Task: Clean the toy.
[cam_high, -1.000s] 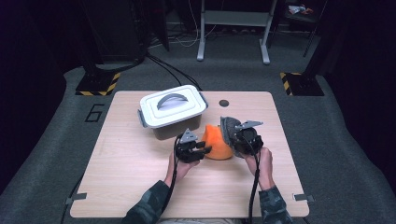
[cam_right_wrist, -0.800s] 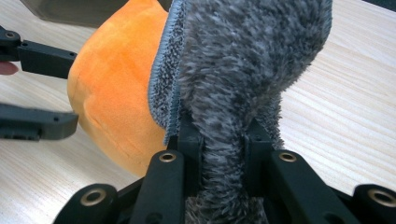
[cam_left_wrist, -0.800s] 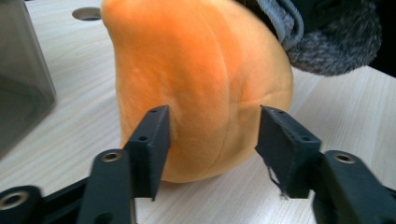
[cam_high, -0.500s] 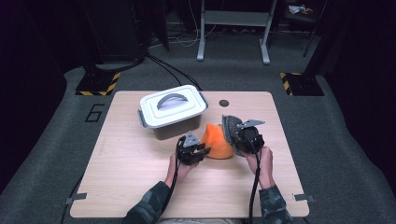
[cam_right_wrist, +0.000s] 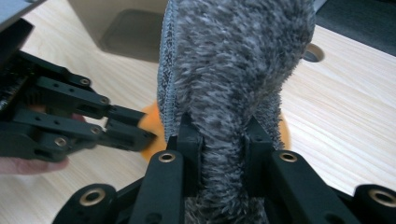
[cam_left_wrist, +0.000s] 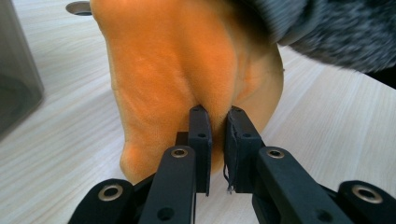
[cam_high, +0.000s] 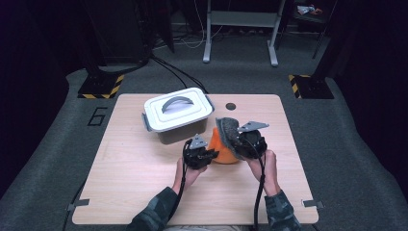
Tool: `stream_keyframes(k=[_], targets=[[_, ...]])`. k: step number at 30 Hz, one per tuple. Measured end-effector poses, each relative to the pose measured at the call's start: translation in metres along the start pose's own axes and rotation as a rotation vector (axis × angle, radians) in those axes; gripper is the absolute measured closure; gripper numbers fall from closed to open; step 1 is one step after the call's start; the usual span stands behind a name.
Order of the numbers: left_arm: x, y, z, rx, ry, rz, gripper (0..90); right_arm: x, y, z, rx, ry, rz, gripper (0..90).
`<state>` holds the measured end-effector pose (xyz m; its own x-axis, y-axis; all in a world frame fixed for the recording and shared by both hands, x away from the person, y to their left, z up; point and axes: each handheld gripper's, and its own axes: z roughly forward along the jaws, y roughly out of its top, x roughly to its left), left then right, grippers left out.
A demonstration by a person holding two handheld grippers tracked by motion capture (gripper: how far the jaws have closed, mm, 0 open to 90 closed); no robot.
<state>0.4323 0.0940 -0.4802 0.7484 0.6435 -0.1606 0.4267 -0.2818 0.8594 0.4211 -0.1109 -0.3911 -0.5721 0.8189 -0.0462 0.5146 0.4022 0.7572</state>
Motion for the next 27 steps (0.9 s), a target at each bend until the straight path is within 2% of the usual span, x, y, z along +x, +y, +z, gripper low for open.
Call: stream_keyframes(k=[4, 5, 6, 8, 12, 18, 27], targets=[[0.001, 0.000, 0.002, 0.014, 0.007, 0.009, 81.6, 0.003, 0.001, 0.015, 0.035, -0.009, -0.019, 74.0], [0.002, -0.001, 0.002, 0.017, 0.013, 0.009, 81.6, 0.004, 0.000, 0.018, 0.051, -0.017, -0.009, 74.0], [0.002, -0.002, 0.002, 0.015, 0.010, -0.010, 81.6, 0.003, -0.001, 0.021, 0.048, -0.024, -0.015, 74.1], [0.004, -0.003, 0.003, 0.019, 0.011, -0.015, 81.6, 0.002, -0.002, 0.023, 0.050, -0.026, -0.009, 74.2], [0.006, -0.004, 0.003, 0.022, 0.007, -0.023, 81.3, -0.004, -0.006, 0.022, 0.051, -0.039, 0.012, 74.2], [0.008, -0.007, 0.003, 0.019, 0.009, -0.028, 81.1, -0.020, -0.016, 0.020, 0.069, -0.083, 0.049, 74.2], [0.008, -0.007, 0.004, 0.027, 0.005, -0.023, 80.9, -0.036, -0.033, 0.023, 0.102, -0.100, 0.096, 74.2]])
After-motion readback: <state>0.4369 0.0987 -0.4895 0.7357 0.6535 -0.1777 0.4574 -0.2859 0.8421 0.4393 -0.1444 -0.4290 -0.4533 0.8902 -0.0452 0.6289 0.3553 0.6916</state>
